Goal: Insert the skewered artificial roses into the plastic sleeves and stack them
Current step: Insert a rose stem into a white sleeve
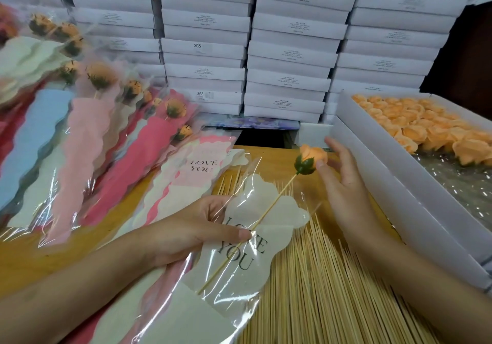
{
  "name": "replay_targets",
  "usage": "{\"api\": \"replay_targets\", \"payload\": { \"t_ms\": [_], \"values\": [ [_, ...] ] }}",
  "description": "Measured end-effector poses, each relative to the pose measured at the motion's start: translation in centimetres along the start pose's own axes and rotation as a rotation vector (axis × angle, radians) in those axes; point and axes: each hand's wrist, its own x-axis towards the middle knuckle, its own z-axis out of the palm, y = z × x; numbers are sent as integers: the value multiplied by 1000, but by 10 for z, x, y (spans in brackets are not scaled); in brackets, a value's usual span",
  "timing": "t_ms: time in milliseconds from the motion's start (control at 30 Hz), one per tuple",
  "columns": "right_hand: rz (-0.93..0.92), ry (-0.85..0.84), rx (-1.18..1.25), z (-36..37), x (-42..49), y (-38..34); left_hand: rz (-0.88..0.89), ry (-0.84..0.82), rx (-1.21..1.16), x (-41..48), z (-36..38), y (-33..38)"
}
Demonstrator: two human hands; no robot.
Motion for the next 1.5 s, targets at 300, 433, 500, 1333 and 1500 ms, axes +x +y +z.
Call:
{"api": "replay_targets", "payload": {
  "t_ms": [300, 433, 500, 1333, 1500],
  "values": [
    [-48, -86, 105, 4, -4, 0, -14, 34, 10, 1, 0, -1],
    [-61, -112, 119, 6, -5, 0, -19, 61, 1, 1, 2, 0],
    [-66, -114, 123, 6, -5, -2, -20, 82, 17, 0, 2, 0],
    [-95, -353, 121, 11, -15, -9, -4, 45, -62, 2, -1, -2],
    [-76, -340, 108, 12, -16, -8, -77, 239, -18, 2, 1, -2]
  ]
}}
